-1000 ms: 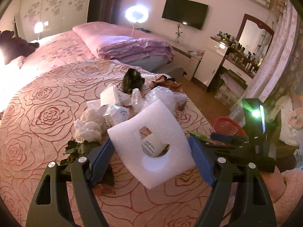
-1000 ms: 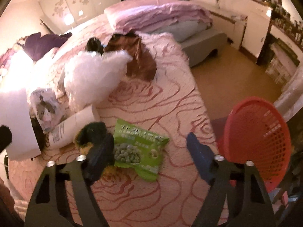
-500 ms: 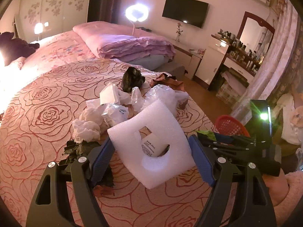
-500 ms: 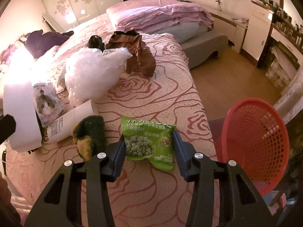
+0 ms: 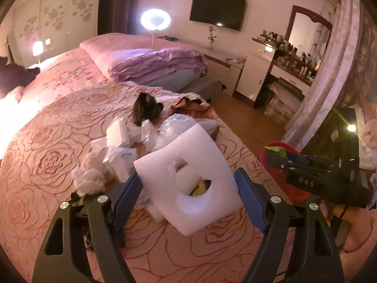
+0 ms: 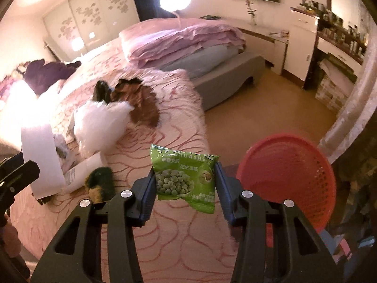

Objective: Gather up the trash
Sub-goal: 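Release the snack bag into the red basket with the right tool while the left holds foam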

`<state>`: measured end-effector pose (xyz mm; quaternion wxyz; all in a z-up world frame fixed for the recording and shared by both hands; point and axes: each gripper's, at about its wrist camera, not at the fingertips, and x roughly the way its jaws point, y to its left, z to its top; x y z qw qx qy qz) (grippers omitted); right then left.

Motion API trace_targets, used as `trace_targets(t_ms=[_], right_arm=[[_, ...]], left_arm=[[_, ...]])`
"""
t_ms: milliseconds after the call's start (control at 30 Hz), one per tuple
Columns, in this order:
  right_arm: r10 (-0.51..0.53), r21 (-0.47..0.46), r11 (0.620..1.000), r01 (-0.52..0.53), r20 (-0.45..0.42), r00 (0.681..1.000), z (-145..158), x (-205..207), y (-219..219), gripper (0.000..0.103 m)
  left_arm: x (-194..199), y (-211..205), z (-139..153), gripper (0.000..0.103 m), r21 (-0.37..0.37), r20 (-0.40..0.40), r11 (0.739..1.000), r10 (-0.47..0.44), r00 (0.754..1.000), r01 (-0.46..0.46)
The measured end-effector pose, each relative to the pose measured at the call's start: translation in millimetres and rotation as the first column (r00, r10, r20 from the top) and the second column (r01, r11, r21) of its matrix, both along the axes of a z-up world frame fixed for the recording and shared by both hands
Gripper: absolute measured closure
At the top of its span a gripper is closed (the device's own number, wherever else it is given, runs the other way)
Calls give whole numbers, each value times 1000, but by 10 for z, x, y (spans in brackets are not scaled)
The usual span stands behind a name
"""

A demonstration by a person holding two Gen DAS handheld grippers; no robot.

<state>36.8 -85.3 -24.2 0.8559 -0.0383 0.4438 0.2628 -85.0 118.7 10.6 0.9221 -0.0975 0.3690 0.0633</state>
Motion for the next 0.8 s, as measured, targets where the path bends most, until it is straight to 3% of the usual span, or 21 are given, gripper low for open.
trace_targets(t_ms=[400, 567, 800], right_arm=[[-182, -13, 983, 182, 34, 983, 72, 260, -735, 58], [-256, -31, 966, 257, 35, 966, 15, 343, -1036, 58], [-315, -58, 947, 315, 11, 949, -166, 435, -1317, 58]], left_arm=[[474, -628, 108, 27, 56, 14, 980, -191, 982, 190], [709, -962, 26, 27, 68, -12, 955, -287, 958, 287], [1061, -1276, -210, 27, 19, -62, 924, -380, 923, 382]])
